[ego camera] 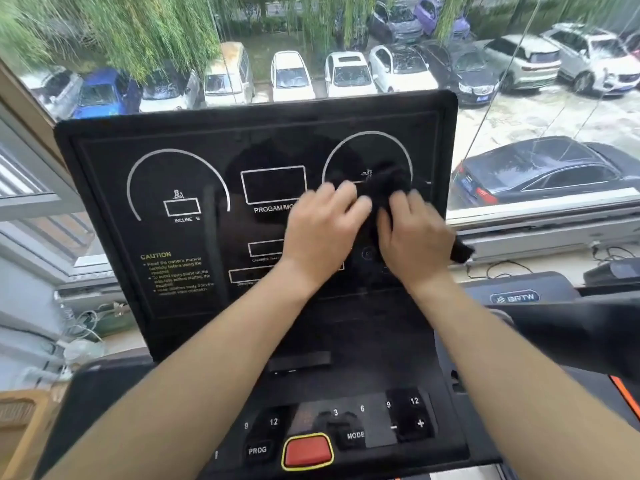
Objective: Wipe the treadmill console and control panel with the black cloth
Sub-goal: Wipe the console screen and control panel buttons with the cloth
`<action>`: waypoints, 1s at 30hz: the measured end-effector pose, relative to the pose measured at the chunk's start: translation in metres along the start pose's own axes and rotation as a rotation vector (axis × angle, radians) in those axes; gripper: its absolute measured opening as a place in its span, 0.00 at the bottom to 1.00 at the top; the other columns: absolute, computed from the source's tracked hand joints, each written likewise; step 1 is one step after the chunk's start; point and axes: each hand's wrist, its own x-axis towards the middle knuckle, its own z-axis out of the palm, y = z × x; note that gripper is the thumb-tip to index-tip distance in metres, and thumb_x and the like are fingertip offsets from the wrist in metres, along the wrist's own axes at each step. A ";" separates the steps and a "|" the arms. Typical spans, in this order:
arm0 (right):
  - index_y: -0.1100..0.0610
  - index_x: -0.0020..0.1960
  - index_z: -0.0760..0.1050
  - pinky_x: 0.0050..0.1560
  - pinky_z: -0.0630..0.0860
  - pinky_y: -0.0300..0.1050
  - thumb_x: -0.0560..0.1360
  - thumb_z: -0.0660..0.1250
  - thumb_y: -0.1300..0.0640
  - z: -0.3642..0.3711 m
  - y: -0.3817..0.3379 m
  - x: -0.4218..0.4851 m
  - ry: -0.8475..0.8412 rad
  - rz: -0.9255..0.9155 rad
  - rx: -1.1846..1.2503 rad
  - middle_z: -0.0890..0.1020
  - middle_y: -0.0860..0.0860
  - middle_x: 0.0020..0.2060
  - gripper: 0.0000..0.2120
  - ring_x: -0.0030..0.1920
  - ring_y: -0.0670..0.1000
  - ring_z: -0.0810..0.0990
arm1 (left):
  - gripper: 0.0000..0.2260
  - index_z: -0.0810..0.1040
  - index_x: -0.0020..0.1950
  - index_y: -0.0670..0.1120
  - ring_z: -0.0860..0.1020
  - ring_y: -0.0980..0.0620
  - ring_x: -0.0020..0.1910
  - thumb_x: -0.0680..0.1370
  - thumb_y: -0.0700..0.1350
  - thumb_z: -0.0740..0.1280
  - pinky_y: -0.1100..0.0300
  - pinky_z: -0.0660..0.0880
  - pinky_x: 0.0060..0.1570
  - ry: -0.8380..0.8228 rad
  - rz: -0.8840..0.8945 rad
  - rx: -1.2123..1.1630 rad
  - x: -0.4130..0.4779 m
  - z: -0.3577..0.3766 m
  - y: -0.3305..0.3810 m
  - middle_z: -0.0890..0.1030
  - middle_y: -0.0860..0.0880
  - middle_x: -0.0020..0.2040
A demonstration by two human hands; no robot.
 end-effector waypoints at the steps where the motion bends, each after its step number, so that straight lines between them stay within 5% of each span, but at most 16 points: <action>1: 0.57 0.43 0.73 0.26 0.62 0.45 0.79 0.63 0.52 0.002 0.002 -0.025 -0.014 -0.013 0.014 0.76 0.55 0.35 0.10 0.32 0.59 0.76 | 0.04 0.81 0.45 0.48 0.73 0.46 0.33 0.79 0.40 0.70 0.52 0.68 0.32 -0.046 0.012 -0.036 -0.021 -0.001 0.008 0.77 0.48 0.38; 5: 0.57 0.41 0.74 0.25 0.67 0.48 0.79 0.62 0.53 0.008 0.011 -0.103 -0.116 -0.128 0.090 0.76 0.54 0.34 0.11 0.32 0.58 0.76 | 0.04 0.83 0.50 0.47 0.74 0.47 0.35 0.80 0.41 0.69 0.53 0.69 0.33 -0.207 0.121 -0.136 -0.093 -0.006 0.029 0.78 0.49 0.39; 10: 0.56 0.42 0.73 0.28 0.70 0.52 0.78 0.62 0.52 -0.001 0.022 -0.087 -0.191 -0.258 0.097 0.76 0.55 0.36 0.10 0.35 0.59 0.76 | 0.08 0.76 0.40 0.49 0.74 0.45 0.35 0.77 0.38 0.68 0.51 0.67 0.34 -0.237 0.243 -0.081 -0.071 -0.014 0.023 0.75 0.48 0.37; 18: 0.61 0.55 0.75 0.45 0.73 0.55 0.77 0.62 0.50 -0.019 -0.026 0.085 0.066 0.004 0.139 0.77 0.61 0.50 0.15 0.47 0.62 0.75 | 0.04 0.82 0.46 0.48 0.75 0.47 0.34 0.75 0.40 0.72 0.54 0.74 0.33 0.057 -0.119 0.090 0.065 -0.029 -0.031 0.79 0.48 0.41; 22: 0.60 0.53 0.76 0.39 0.73 0.53 0.79 0.61 0.53 -0.004 -0.070 0.018 0.031 -0.083 0.149 0.79 0.58 0.46 0.11 0.43 0.60 0.75 | 0.06 0.82 0.49 0.47 0.76 0.48 0.35 0.78 0.37 0.68 0.56 0.74 0.31 -0.020 -0.180 0.026 -0.011 -0.044 -0.043 0.80 0.49 0.43; 27: 0.57 0.49 0.76 0.37 0.68 0.54 0.75 0.69 0.52 0.012 -0.115 -0.120 -0.216 -0.364 0.191 0.77 0.55 0.42 0.09 0.40 0.59 0.73 | 0.04 0.81 0.48 0.48 0.77 0.47 0.38 0.78 0.39 0.70 0.53 0.77 0.29 -0.347 -0.122 -0.057 -0.173 -0.080 -0.060 0.81 0.48 0.45; 30: 0.57 0.47 0.76 0.39 0.67 0.53 0.75 0.70 0.50 0.017 -0.132 -0.100 -0.222 -0.479 0.209 0.77 0.56 0.41 0.10 0.40 0.59 0.73 | 0.04 0.80 0.45 0.48 0.77 0.48 0.36 0.79 0.41 0.70 0.55 0.73 0.26 -0.377 -0.081 -0.010 -0.175 -0.090 -0.089 0.81 0.49 0.44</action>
